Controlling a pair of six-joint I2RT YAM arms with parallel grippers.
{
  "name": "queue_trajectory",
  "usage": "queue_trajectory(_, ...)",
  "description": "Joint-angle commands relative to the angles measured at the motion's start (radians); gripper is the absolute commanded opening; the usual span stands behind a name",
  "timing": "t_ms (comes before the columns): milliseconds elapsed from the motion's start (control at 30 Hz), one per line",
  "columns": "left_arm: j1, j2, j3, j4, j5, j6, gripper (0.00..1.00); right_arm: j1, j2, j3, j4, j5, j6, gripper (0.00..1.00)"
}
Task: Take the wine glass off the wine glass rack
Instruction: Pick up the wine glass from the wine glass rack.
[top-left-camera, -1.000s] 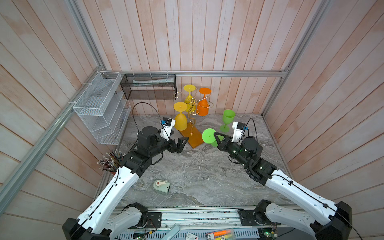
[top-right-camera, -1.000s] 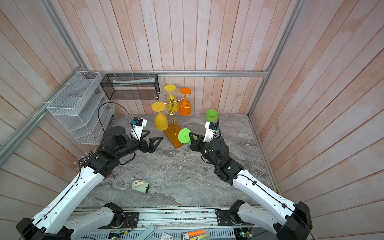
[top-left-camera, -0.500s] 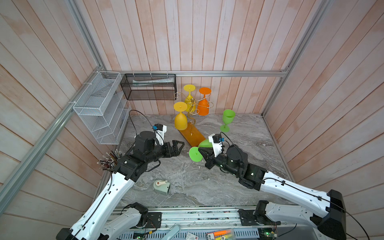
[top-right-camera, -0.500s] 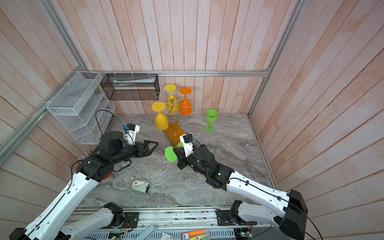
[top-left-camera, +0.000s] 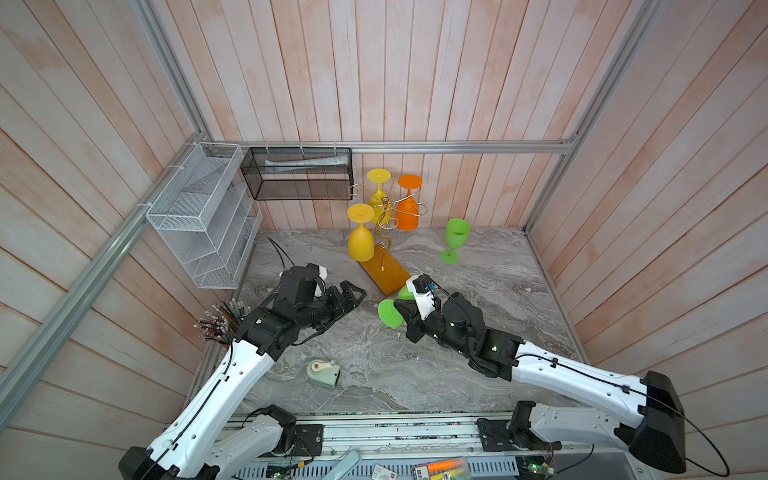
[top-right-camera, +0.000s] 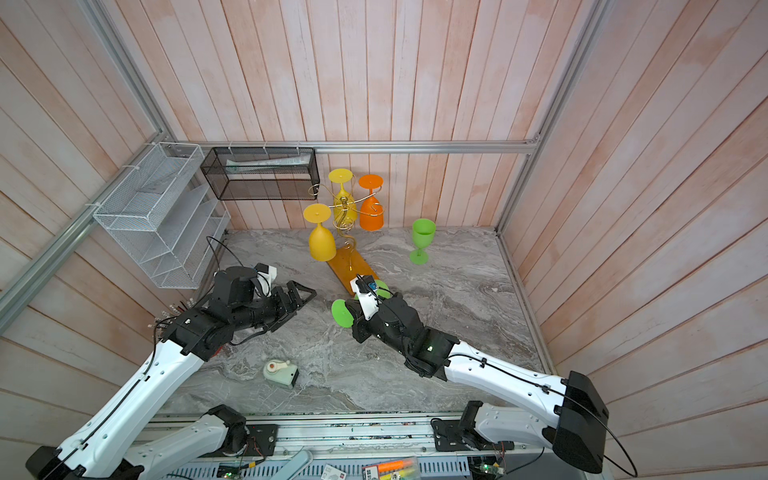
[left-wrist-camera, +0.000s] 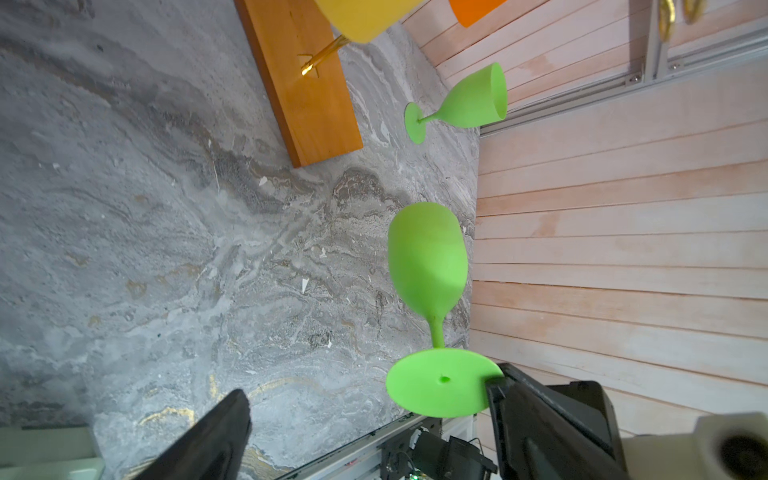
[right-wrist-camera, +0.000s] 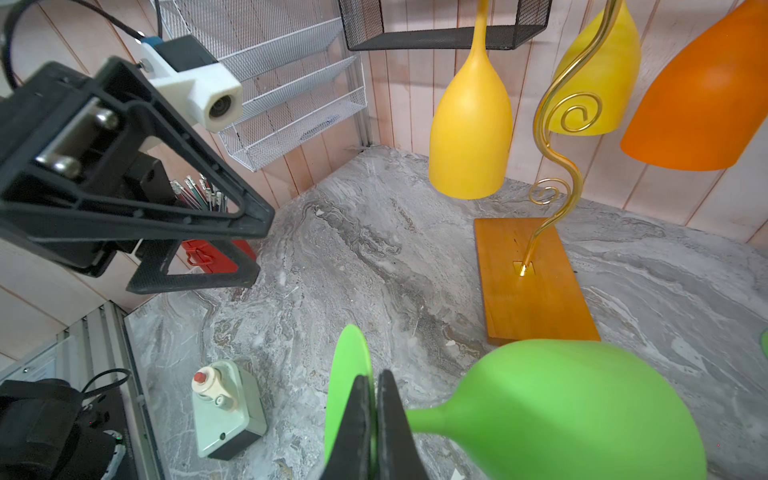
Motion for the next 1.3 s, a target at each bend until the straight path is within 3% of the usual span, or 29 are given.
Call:
queue_trajectory(0, -0.003, 0.026, -0.022, -0.012, 0.04, -0.115, 0.96, 0.005, 0.009, -0.004, 0.021, 0.028, -0.027, 0.0)
queue_trajectory(700, -0.006, 0.102, 0.031, -0.055, 0.096, -0.351, 0.94, 0.133, 0.071, 0.017, 0.057, 0.151, -0.256, 0.0)
queue_trajectory(1267, -0.006, 0.252, 0.118, -0.172, 0.173, -0.355, 0.74, 0.215, 0.156, 0.03, 0.101, 0.292, -0.446, 0.0)
